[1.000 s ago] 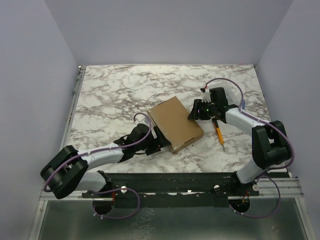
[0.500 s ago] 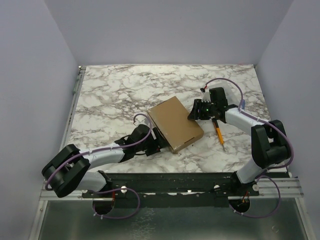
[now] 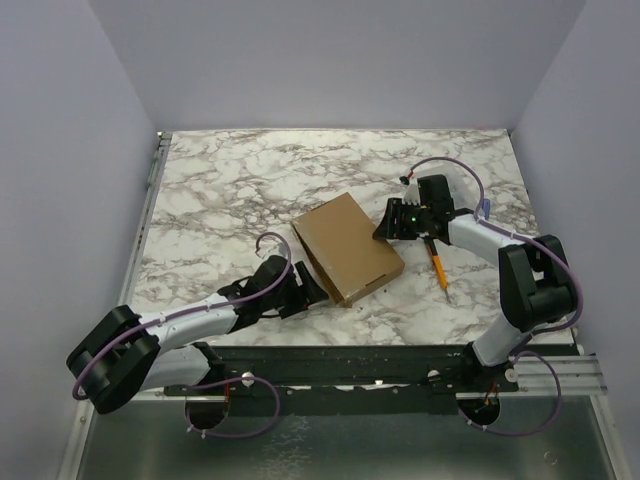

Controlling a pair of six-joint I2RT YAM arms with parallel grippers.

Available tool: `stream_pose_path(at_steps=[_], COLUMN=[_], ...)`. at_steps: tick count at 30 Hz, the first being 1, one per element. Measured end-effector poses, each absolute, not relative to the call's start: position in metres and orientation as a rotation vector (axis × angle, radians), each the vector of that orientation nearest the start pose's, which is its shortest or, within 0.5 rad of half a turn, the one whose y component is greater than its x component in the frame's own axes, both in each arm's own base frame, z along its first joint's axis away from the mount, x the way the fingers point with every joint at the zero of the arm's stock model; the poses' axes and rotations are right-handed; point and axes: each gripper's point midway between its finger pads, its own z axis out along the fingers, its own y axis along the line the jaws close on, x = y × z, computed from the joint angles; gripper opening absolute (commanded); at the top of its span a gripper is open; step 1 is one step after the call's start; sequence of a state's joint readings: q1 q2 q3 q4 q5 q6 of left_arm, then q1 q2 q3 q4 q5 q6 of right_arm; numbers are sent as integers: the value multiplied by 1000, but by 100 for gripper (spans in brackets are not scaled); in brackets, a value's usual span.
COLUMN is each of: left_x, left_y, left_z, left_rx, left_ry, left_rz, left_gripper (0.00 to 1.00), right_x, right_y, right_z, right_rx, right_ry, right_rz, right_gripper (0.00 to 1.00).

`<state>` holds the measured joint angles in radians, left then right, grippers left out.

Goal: Unpack the express box

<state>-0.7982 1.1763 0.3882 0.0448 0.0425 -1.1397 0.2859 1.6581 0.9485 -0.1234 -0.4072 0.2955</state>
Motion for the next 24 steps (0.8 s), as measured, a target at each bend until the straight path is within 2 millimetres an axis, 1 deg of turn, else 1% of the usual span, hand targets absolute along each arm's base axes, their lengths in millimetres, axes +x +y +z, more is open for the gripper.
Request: stream_pose_path(at_steps=[6,8,10,12,14,18,21,24], left_x=[182,183,189,202,222,271,303,325], left_y=[-248,-248,-251,-252,-248,-225,-213,-210], left_z=[50,55,64,78,93,112,118,110], left_rx=[-320,-291,-271,-279,-313,-397,-415,-401], left_ry=[2525,2529,2516,2487,2444,2365,2342,2372], left_rz=[-905,-896,-908,-939,-965,-937,-905,-885], left_gripper=[87,88,89,88,86,83,79,74], right_x=[355,355,355,355,355,355,354,354], right_y=[189,189,190,190,190,191,192,193], right_z=[65,66,66,66,66,67,68,68], right_rx=[-187,-188,-191,-194,-199,-205,-209,-213], right_ry=[2442,2442,2441,2439,2436,2432,2431,2429], right_rz=[761,762,764,765,766,773,782,786], right_gripper=[49,50,50,50,50,50,51,51])
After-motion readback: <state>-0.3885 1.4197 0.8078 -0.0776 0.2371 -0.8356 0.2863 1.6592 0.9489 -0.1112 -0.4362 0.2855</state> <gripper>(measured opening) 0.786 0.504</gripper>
